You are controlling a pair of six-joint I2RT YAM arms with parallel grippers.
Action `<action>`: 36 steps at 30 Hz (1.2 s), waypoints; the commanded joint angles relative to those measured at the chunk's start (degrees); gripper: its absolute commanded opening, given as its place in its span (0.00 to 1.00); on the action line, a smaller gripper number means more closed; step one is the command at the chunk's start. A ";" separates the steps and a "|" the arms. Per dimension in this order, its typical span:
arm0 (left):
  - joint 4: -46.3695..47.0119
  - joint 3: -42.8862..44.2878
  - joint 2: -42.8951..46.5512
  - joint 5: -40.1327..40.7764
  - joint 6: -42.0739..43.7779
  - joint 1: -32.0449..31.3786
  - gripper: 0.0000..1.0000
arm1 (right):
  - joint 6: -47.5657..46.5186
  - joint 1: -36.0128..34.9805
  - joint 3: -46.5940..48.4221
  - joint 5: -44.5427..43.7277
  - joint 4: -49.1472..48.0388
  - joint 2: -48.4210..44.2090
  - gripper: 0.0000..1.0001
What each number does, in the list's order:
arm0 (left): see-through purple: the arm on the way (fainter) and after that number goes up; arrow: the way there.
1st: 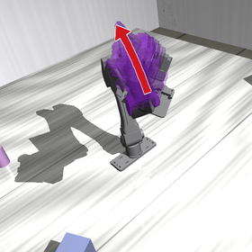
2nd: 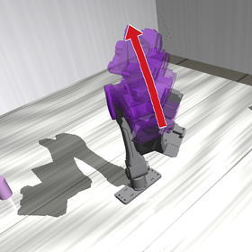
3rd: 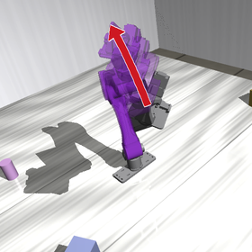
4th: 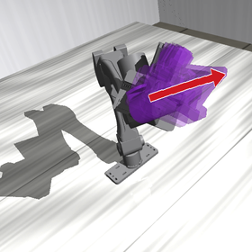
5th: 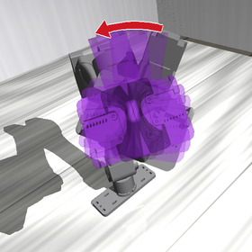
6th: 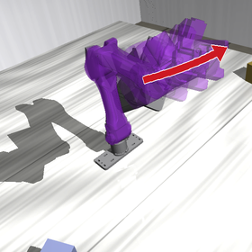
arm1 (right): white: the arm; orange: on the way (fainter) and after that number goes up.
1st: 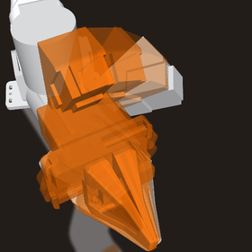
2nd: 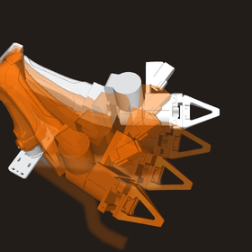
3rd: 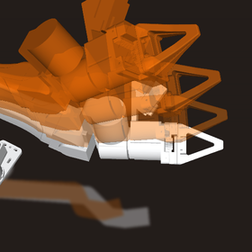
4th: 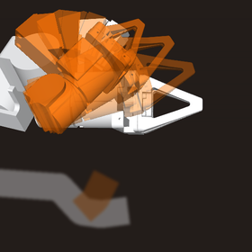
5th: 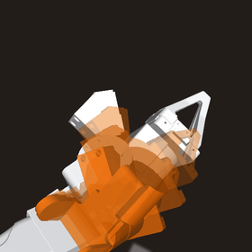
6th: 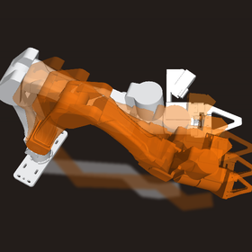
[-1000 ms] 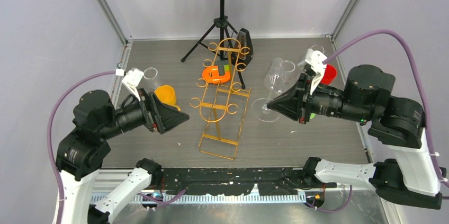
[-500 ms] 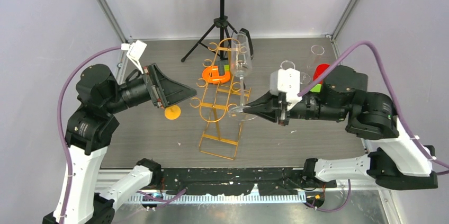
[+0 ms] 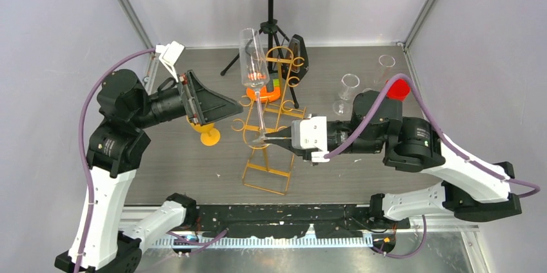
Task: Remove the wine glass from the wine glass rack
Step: Place the wine glass at the center of the board.
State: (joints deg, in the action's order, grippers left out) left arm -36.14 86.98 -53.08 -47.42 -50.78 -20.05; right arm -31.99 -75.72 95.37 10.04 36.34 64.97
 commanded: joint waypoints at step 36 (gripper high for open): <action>13.60 -6.70 2.32 -3.31 -5.03 0.37 0.00 | -5.41 -2.65 -2.21 -4.43 -21.24 6.46 0.06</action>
State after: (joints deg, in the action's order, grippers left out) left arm -29.15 80.97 -51.64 -48.66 -54.30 -20.05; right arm -36.12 -77.93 93.08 6.02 21.71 72.31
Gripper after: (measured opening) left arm 0.145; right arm 0.098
